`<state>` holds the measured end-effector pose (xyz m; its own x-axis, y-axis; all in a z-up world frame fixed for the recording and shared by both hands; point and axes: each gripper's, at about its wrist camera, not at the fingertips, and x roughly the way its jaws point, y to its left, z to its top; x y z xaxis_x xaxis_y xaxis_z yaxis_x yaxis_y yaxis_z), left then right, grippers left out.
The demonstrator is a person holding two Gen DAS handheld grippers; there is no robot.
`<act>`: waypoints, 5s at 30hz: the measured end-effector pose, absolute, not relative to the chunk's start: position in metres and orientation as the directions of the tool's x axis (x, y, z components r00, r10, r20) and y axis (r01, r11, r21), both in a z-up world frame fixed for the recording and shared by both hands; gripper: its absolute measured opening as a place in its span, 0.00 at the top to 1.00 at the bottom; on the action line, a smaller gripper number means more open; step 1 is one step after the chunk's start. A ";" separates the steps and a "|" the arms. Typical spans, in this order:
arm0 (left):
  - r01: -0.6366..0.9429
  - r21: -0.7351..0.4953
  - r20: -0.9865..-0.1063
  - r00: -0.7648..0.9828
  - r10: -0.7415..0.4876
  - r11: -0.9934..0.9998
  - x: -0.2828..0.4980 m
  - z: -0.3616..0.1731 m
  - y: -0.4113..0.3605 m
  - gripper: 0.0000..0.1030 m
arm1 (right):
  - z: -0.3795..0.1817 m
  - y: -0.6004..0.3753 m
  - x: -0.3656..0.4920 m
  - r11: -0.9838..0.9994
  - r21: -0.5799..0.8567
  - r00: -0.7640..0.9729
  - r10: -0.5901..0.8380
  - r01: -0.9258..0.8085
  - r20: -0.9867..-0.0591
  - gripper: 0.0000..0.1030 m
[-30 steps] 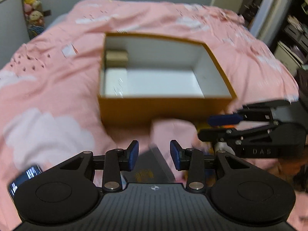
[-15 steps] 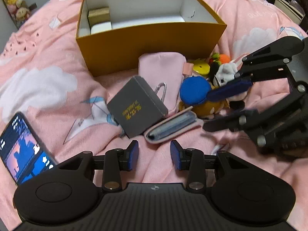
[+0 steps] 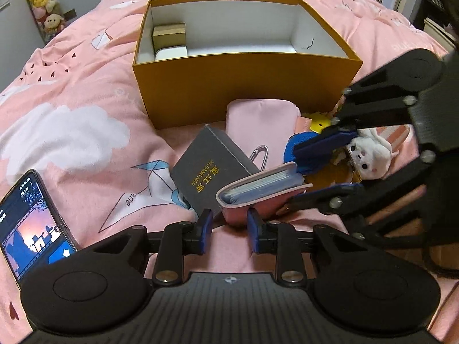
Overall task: Organize objects
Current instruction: 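Grasp the pink card wallet with the right gripper and lift it, then grasp the pink pouch with the left gripper while the right gripper carries the wallet toward the box, then lower the pink wallet into the box with the right gripper while the left gripper carries the pouch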
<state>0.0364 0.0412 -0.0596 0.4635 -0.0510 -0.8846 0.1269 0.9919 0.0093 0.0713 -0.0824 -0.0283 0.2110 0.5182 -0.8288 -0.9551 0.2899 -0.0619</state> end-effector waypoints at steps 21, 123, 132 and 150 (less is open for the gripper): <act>0.001 -0.067 -0.822 0.566 -0.056 0.998 0.037 -0.040 0.063 0.69 | 0.015 -0.112 0.098 0.437 0.139 0.202 0.647 -0.889 -0.736 0.84; 0.109 -0.111 -0.786 0.599 -0.154 0.988 0.104 -0.032 -0.012 0.74 | 0.023 -0.234 0.145 0.806 0.413 0.523 0.590 -0.424 -0.615 0.83; 0.140 -0.194 -0.642 0.730 -0.234 0.971 0.088 0.027 0.003 0.74 | 0.052 -0.217 0.147 0.766 0.410 0.537 0.641 -0.495 -0.549 0.83; 0.101 -0.174 -0.575 0.797 -0.184 0.980 0.166 0.067 0.060 0.74 | 0.046 -0.166 0.242 0.754 0.476 0.533 0.657 -0.453 -0.534 0.83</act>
<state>0.1665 0.0597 0.0666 0.7971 -0.1840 -0.5752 0.1005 0.9796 -0.1740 0.2422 -0.1664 0.0458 0.5327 0.6567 -0.5338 -0.4527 0.7540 0.4759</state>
